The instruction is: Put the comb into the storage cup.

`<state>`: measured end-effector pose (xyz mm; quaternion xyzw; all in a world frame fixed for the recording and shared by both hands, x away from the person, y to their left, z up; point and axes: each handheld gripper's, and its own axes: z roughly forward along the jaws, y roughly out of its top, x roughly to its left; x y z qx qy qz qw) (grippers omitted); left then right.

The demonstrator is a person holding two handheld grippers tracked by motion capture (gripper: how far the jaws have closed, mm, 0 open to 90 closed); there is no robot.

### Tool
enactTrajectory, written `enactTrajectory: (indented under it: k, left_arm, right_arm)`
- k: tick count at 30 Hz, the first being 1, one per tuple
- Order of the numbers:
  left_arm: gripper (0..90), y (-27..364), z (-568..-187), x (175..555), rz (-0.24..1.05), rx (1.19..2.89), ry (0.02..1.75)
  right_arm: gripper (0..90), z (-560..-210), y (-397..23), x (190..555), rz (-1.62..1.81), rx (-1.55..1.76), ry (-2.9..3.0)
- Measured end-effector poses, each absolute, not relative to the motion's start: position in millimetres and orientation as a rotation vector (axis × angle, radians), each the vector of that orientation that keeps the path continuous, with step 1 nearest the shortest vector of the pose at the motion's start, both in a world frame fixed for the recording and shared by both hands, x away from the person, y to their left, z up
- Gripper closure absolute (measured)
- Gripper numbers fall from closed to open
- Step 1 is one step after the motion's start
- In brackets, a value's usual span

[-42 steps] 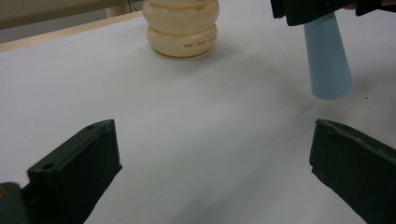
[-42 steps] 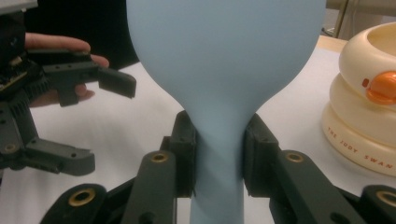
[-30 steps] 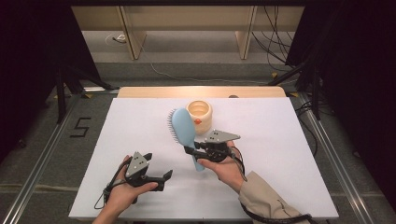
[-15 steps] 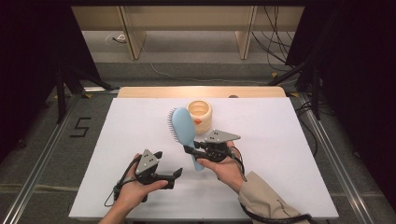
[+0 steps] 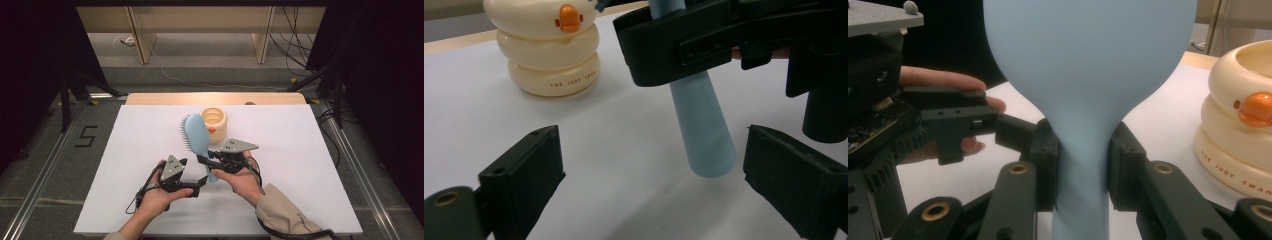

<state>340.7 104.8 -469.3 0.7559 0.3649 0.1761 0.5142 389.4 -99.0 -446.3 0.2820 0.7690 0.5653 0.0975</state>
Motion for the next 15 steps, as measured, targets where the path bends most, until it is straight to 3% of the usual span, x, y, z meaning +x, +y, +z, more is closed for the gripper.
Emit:
enactTrajectory:
  k: [15]
  left_arm:
    - [14.5,92,-473,347,0.386,1.806,0.851]
  right_arm:
    - [70.4,-446,-98,389,1.68,0.832,2.274]
